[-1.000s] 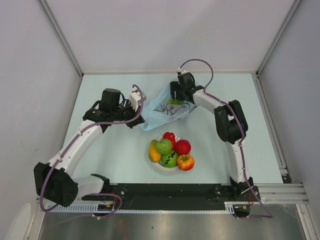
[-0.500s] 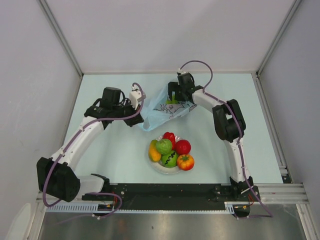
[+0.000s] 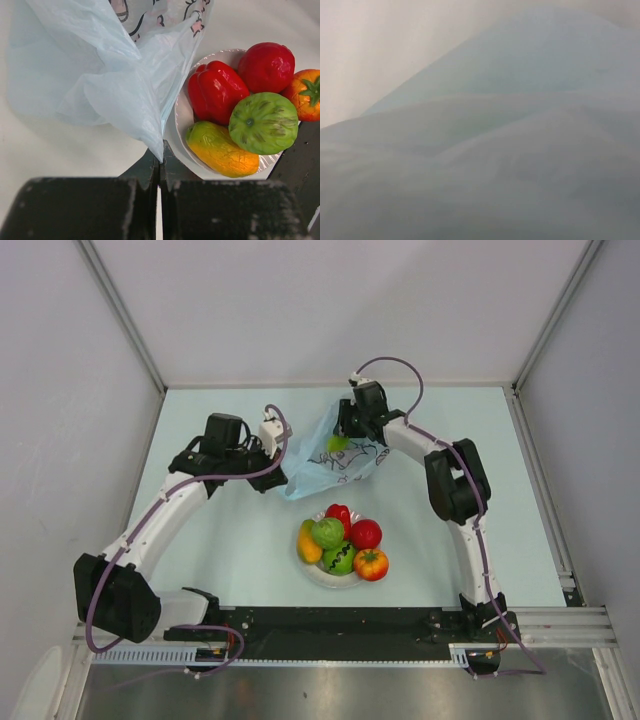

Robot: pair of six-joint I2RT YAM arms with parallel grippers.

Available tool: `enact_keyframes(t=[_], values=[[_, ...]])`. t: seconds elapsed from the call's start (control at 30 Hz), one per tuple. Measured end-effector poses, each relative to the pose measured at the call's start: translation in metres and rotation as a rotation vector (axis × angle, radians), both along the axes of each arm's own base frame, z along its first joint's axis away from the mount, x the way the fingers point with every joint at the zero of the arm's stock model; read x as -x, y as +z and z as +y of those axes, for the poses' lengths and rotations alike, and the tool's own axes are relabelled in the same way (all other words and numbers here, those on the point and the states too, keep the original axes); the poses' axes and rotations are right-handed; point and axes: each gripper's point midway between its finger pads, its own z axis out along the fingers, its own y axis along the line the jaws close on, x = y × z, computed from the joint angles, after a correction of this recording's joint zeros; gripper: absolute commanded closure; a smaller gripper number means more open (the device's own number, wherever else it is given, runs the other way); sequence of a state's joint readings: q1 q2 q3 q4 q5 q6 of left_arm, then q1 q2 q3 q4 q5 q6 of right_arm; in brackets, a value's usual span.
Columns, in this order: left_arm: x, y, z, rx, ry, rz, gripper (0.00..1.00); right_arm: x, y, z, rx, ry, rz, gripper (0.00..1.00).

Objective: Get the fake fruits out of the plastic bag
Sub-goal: Take out the fake fruit from the plastic bag.

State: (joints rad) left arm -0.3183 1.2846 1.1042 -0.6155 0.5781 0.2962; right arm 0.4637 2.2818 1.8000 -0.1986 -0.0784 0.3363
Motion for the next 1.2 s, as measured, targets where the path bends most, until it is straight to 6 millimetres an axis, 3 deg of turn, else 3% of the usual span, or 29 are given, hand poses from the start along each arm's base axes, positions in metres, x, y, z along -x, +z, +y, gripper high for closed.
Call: enact_keyframes(t=[0.23,0.37,0.47,0.63,0.73,0.87,1.2], values=[[-0.002,0.001,0.0,0.004,0.002,-0.009,0.99,0.003,0.007,0.013,-0.014,0.085,-0.036,0.94],[-0.007,0.004,0.0,0.009,0.006,-0.028,1.0,0.009,0.018,0.016,-0.005,0.144,-0.064,0.99],[-0.011,0.006,0.001,0.008,0.015,-0.048,1.0,0.016,0.04,0.016,-0.007,0.18,-0.103,1.0],[-0.019,0.008,0.001,0.003,0.028,-0.071,1.0,0.034,0.102,0.017,-0.028,0.253,-0.214,1.0],[-0.027,0.01,0.0,0.0,0.037,-0.08,1.0,0.053,0.143,0.017,-0.043,0.302,-0.294,1.0],[-0.036,0.015,0.0,0.002,0.055,-0.105,1.0,0.086,0.183,0.016,-0.045,0.376,-0.378,1.0],[-0.053,0.03,0.003,-0.009,0.1,-0.165,1.0,0.183,0.213,-0.006,-0.001,0.593,-0.386,1.0]])
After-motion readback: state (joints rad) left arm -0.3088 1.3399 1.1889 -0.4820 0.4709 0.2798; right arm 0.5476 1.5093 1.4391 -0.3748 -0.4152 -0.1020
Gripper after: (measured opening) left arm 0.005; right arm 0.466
